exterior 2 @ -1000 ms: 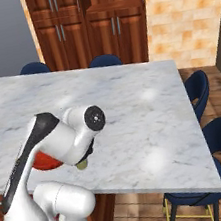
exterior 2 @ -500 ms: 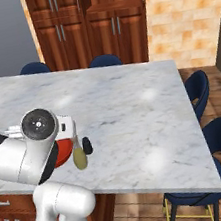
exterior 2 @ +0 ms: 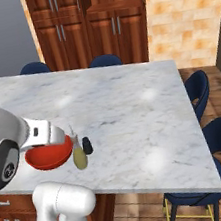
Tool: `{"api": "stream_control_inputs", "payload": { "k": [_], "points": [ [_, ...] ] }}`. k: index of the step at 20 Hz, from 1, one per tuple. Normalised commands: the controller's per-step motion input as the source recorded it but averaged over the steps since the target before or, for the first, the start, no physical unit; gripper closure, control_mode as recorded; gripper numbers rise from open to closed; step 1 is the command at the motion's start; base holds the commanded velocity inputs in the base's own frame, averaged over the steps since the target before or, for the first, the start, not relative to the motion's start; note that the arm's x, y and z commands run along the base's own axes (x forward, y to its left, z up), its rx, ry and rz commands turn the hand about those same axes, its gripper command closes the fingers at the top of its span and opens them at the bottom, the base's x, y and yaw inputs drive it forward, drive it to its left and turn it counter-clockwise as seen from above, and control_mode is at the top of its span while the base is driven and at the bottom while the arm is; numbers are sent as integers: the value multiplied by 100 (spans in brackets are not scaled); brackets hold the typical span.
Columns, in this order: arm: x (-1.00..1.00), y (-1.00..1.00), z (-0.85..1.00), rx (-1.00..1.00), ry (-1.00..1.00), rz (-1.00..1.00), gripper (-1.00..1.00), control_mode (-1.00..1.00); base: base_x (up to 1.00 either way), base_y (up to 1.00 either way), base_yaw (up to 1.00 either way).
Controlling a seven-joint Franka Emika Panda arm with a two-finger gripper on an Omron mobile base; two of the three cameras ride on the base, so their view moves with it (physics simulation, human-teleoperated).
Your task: Retrieve the bottle and the shaker from the cabinet and place them next to the mixing bowl on the counter. Then add garlic from the fridge to the mixing bowl.
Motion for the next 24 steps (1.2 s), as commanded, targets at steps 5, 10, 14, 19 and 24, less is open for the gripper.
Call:
{"api": "stream_control_inputs", "payload": {
  "k": [5,10,14,19,24],
  "points": [
    [-40,-12,28,5,6,-19,-100,-100,0,0,0],
    [-61,20,2,-1,7,8,-100,-100,0,0,0],
    [-21,19,-6,-3,6,12,-100,-100,0,0,0],
    [12,29,0,-2,10,1,-100,-100,0,0,0],
    [14,-5,0,1,0,-1,-100,-100,0,0,0]
  ]
}}
